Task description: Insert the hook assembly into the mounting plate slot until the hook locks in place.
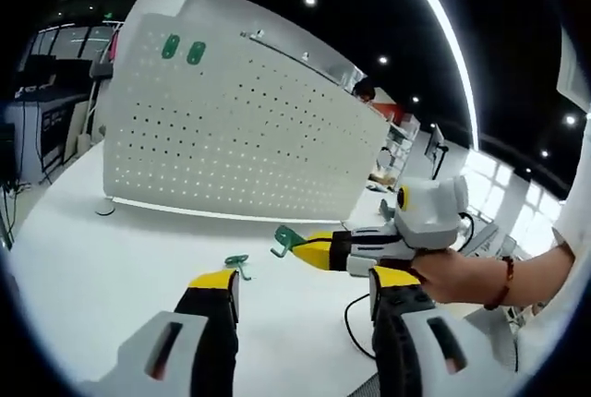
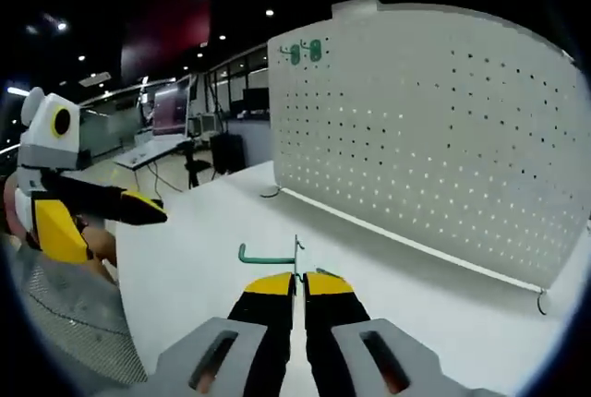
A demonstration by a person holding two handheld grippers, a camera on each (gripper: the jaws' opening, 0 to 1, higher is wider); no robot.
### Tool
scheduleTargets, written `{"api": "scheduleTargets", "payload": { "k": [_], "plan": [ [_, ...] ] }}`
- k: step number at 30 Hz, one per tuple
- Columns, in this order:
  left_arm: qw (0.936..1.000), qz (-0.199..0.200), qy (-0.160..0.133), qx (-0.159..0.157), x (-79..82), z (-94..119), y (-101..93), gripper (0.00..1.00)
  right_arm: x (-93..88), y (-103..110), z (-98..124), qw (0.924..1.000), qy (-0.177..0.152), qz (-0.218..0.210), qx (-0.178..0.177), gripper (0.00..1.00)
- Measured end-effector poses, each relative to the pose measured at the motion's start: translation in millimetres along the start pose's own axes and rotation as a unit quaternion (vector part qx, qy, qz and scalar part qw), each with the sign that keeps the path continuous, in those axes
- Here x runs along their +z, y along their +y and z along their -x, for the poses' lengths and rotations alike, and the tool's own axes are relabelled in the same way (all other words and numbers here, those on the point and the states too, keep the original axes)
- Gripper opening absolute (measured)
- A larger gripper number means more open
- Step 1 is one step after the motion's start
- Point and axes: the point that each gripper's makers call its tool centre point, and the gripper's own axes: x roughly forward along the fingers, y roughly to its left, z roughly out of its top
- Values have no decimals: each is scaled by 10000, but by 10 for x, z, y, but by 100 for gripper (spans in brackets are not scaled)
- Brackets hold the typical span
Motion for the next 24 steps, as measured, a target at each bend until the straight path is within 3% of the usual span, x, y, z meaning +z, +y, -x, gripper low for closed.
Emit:
{"api": "scheduleTargets", "payload": {
  "k": [24],
  "plan": [
    [9947,787,-330,-566,128,-96,-316,51,345,316,468,9956,-910,-17,213,2]
  ]
}}
